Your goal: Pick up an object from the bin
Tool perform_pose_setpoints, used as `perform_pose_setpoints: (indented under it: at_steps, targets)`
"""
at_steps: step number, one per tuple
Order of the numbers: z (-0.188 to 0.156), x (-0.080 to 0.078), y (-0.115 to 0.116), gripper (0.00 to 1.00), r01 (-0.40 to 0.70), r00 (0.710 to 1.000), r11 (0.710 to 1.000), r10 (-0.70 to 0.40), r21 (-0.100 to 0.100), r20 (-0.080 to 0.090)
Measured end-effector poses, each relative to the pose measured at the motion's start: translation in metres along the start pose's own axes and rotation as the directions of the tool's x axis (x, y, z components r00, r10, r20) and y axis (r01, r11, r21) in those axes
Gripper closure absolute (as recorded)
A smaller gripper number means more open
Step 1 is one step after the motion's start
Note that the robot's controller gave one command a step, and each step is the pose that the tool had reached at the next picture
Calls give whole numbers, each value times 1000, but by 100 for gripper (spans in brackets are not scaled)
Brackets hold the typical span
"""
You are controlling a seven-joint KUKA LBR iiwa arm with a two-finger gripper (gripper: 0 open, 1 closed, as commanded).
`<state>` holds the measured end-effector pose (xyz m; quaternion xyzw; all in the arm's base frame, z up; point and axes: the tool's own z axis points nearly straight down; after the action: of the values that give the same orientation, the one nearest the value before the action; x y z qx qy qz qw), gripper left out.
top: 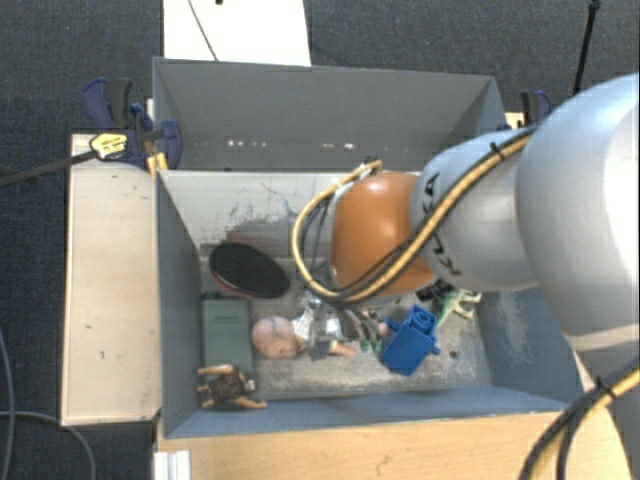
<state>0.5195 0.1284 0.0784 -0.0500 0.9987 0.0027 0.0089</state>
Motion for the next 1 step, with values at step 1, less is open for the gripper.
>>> perform_pose_setpoints:
  at_steps: [1]
  targets:
    - [-12, 3, -1, 100, -2, 1000, 1000, 2, 3, -16]
